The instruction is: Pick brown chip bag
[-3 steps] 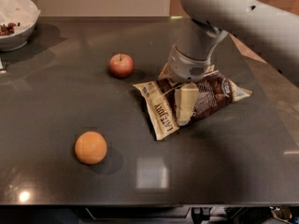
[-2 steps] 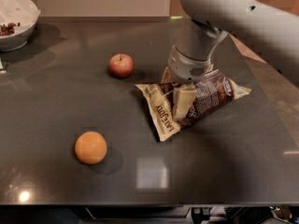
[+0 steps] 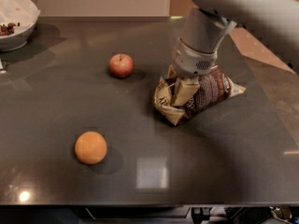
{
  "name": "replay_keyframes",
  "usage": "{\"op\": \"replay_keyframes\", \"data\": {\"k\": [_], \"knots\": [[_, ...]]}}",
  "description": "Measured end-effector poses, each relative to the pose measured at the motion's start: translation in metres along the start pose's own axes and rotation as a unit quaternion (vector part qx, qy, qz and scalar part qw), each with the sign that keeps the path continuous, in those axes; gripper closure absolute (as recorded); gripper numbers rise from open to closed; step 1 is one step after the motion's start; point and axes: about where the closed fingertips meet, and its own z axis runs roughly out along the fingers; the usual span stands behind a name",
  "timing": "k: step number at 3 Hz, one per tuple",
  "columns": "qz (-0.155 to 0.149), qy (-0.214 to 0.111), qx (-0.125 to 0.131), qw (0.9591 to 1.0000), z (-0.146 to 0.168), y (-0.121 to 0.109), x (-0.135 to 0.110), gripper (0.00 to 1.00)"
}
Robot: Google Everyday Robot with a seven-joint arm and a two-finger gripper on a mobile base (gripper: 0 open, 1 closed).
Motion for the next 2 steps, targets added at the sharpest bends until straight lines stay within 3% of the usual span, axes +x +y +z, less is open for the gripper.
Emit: {"op": "replay_keyframes", "data": {"k": [1,2], "knots": [[-0.027,-0.007,0.014,0.9995,-0.027,0.011,-0.006,1.00],[-0.077,-0.011,0.035,0.9964,-0.060,0.025,-0.013,1.00]]}}
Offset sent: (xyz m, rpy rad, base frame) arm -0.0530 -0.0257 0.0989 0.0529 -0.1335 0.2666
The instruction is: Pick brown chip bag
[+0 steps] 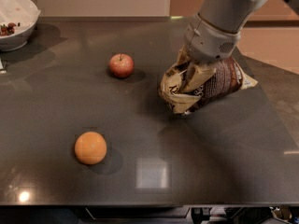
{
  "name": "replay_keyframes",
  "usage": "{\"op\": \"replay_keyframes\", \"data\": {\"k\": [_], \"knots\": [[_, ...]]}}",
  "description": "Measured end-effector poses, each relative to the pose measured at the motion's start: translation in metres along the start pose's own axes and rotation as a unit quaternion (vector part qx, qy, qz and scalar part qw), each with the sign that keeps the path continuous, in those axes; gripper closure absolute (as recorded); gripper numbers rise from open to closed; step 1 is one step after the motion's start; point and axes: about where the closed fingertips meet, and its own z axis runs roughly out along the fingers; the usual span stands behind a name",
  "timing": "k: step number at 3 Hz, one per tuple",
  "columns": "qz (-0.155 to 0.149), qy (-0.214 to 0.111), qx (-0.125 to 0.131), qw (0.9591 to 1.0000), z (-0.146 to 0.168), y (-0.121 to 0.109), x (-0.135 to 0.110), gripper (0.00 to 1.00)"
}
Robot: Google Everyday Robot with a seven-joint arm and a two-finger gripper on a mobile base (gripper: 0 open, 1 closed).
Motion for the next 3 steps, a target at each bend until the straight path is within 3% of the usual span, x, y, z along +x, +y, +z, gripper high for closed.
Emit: {"op": "replay_keyframes", "data": {"k": [2,3], "knots": [[-0.088,-0.025,0.030,0.9953,-0.047,0.012,-0.012,1.00],[-0.122,-0.043,0.071,0.9891,-0.072,-0.001,-0.021,1.00]]}}
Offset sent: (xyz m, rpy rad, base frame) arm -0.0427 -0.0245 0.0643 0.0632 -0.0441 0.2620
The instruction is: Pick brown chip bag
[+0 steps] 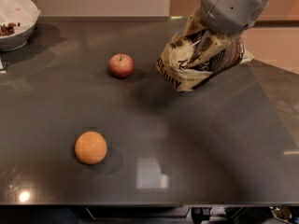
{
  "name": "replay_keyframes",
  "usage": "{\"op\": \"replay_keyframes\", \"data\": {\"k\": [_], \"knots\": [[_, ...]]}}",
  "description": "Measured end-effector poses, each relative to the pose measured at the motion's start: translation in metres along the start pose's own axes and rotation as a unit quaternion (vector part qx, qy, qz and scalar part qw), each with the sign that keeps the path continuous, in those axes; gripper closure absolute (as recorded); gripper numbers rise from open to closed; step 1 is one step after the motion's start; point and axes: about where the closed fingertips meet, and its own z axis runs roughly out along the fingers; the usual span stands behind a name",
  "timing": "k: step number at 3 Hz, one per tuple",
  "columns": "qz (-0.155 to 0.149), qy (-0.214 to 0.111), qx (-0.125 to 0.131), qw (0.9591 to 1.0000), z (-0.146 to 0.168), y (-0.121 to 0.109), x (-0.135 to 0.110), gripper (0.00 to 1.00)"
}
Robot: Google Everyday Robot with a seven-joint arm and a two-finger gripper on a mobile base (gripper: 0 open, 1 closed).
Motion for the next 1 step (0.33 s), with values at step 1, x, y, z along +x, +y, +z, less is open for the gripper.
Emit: {"op": "replay_keyframes", "data": {"k": [1], "knots": [[-0.001,0.003,0.014,0.9999,-0.0001,-0.0076,0.0000,1.00]]}}
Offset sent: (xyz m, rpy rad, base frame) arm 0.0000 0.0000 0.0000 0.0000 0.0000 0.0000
